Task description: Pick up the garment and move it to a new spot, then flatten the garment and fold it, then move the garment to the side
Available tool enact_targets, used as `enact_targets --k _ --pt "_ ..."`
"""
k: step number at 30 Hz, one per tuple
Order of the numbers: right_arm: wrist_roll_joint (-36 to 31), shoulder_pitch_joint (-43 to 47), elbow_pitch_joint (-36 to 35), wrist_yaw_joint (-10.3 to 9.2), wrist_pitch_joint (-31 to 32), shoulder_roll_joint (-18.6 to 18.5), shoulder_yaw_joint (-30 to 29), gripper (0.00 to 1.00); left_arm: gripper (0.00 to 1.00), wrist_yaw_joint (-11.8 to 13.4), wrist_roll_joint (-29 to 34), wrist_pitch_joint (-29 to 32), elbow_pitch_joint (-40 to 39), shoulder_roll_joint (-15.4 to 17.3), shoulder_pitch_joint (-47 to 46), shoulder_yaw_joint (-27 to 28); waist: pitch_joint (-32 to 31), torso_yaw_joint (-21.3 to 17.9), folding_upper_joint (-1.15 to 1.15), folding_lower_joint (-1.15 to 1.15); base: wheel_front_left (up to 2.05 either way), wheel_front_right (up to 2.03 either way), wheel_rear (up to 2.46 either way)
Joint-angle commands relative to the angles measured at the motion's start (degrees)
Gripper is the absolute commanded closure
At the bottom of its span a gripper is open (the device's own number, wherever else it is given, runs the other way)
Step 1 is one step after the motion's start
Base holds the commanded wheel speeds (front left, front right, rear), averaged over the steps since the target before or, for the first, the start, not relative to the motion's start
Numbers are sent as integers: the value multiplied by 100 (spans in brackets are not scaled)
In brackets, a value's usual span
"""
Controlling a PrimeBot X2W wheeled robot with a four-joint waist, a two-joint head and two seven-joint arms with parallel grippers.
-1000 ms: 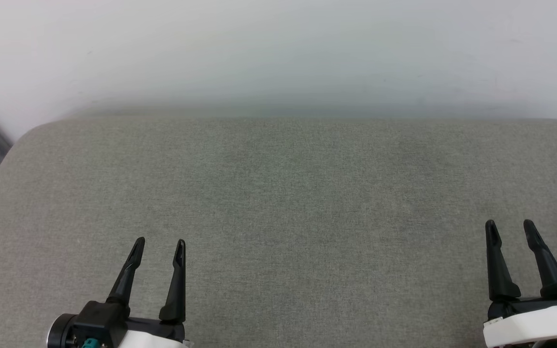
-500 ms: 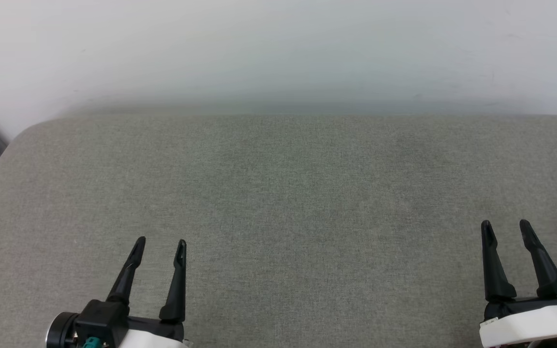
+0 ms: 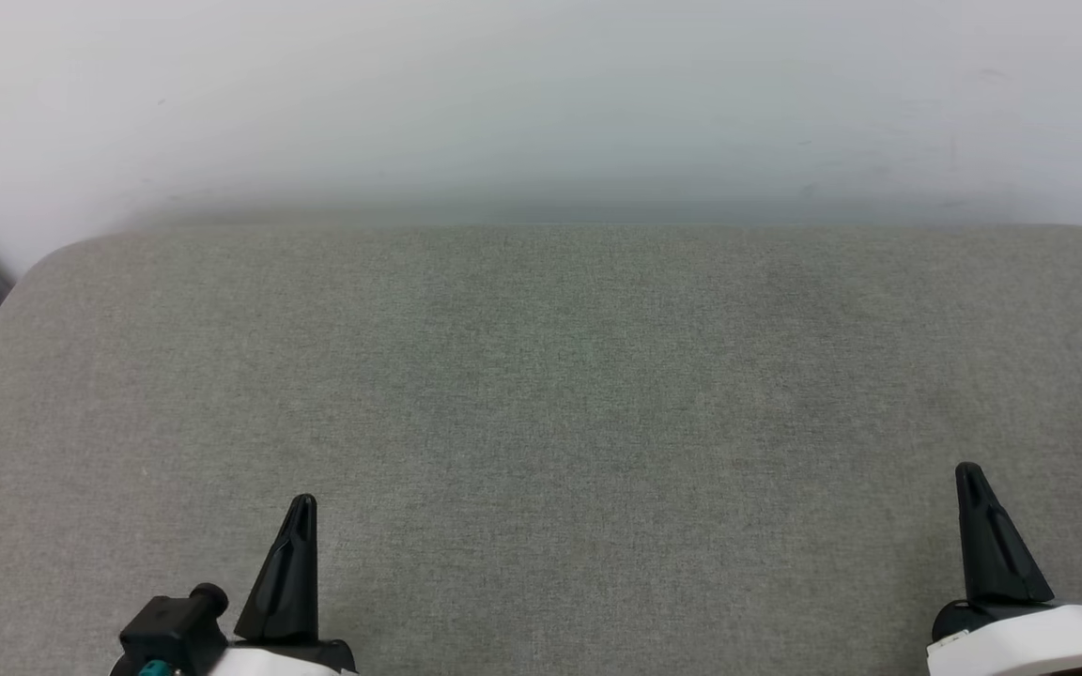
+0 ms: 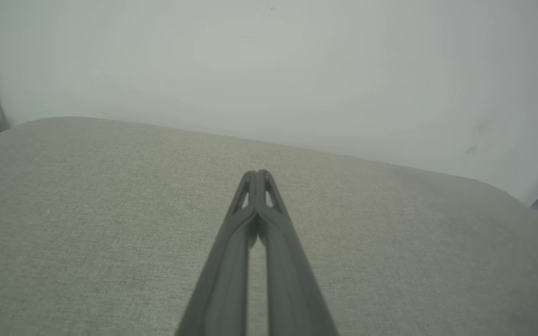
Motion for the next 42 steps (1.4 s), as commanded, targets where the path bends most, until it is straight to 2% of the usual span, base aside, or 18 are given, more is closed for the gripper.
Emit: enact_targets --k 1,22,42 --pt "248 -145 -48 0 35 -5 -20 100 100 19 -272 37 -43 52 -163 16 -2 -3 0 0 0 0 0" --pt "2141 -408 246 0 438 49 -73 100 100 1 -2431 451 355 136 -499 80 -41 -42 0 0 0 0 0" --pt "3496 -595 458 0 749 103 -134 100 100 0 -3956 787 573 164 -714 171 -75 -78 0 0 0 0 0"
